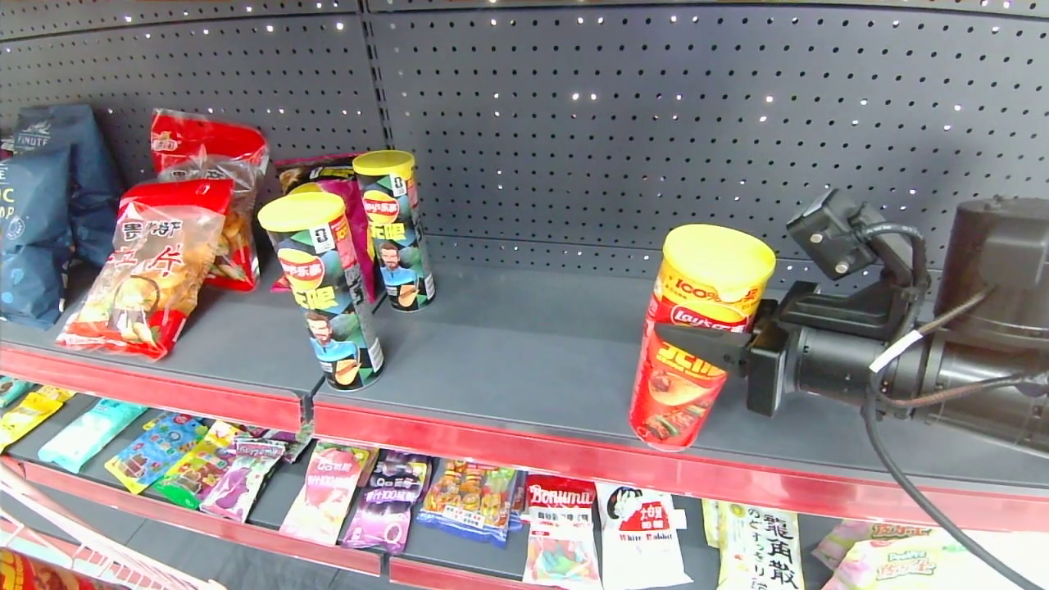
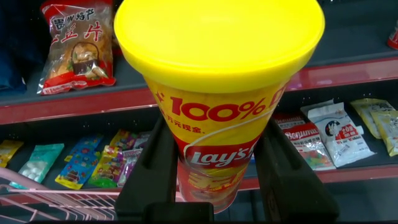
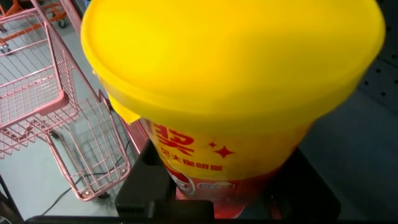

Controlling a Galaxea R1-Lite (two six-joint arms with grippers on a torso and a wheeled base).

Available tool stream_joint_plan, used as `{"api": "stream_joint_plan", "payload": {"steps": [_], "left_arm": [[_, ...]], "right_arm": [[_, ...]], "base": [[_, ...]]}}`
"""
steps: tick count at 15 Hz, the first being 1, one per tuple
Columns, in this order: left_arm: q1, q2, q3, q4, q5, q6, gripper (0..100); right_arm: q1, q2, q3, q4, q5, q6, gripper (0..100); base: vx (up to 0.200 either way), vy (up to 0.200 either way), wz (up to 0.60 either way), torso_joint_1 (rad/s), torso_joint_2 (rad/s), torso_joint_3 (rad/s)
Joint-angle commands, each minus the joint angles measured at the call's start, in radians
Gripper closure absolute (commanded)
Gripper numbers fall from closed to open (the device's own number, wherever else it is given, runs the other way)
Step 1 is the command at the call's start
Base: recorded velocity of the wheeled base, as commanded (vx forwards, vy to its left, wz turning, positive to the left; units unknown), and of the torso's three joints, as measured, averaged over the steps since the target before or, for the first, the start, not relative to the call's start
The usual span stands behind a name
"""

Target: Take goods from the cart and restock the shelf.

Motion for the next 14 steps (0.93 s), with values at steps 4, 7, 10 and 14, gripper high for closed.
{"api": "stream_joint_plan", "payload": {"steps": [4,7,10,14], "left_arm": [[0.0,0.002,0.009,0.0,0.0,0.0,100],[0.0,0.002,0.009,0.001,-0.001,0.0,100],[0.0,0.002,0.01,0.0,-0.003,0.0,100],[0.0,0.002,0.01,0.0,-0.003,0.0,100]], "right_arm": [[0.001,0.005,0.003,-0.001,-0.013,0.0,100],[0.001,0.006,0.003,-0.002,-0.012,0.0,100],[0.002,0.002,0.001,-0.002,-0.012,0.0,0],[0.002,-0.031,0.038,-0.002,-0.013,0.0,0]], "base": [[0.0,0.0,0.0,0.0,0.0,0.0],[0.0,0.0,0.0,0.0,0.0,0.0],[0.0,0.0,0.0,0.0,0.0,0.0],[0.0,0.0,0.0,0.0,0.0,0.0]]}}
